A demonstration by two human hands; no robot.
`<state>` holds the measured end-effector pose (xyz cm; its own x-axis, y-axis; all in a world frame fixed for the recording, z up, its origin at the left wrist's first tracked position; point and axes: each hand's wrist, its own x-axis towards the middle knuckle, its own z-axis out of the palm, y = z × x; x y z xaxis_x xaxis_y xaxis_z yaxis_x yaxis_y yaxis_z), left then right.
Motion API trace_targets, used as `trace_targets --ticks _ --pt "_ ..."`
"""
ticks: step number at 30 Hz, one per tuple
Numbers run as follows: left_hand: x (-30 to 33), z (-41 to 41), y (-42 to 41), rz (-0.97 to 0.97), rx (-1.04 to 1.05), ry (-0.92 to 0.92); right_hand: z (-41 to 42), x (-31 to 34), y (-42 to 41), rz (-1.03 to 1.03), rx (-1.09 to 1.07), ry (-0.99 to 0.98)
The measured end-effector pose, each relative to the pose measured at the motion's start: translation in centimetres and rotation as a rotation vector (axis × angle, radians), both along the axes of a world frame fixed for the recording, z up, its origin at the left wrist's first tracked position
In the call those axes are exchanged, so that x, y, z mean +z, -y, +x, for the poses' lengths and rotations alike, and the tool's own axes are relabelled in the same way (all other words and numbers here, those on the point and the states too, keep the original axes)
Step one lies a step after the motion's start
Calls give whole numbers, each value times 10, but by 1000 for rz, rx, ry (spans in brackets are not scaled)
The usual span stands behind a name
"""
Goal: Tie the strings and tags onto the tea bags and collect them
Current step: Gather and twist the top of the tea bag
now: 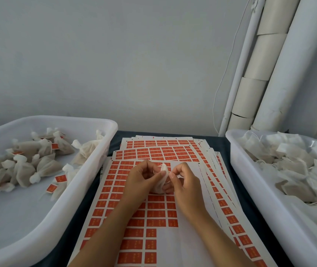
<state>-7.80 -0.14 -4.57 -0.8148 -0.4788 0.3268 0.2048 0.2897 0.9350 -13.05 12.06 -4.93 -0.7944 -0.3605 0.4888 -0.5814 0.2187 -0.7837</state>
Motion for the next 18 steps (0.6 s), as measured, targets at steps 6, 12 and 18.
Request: trace_targets --ticks 6,12,18 --pt "1 -1 -5 -97 57 -35 2 -1 2 6 61 -88" --pt "3 2 -5 -44 -78 -52 -1 -1 1 -60 11 -102" --pt "3 1 -7 -86 -63 -72 1 0 2 -99 15 -88"
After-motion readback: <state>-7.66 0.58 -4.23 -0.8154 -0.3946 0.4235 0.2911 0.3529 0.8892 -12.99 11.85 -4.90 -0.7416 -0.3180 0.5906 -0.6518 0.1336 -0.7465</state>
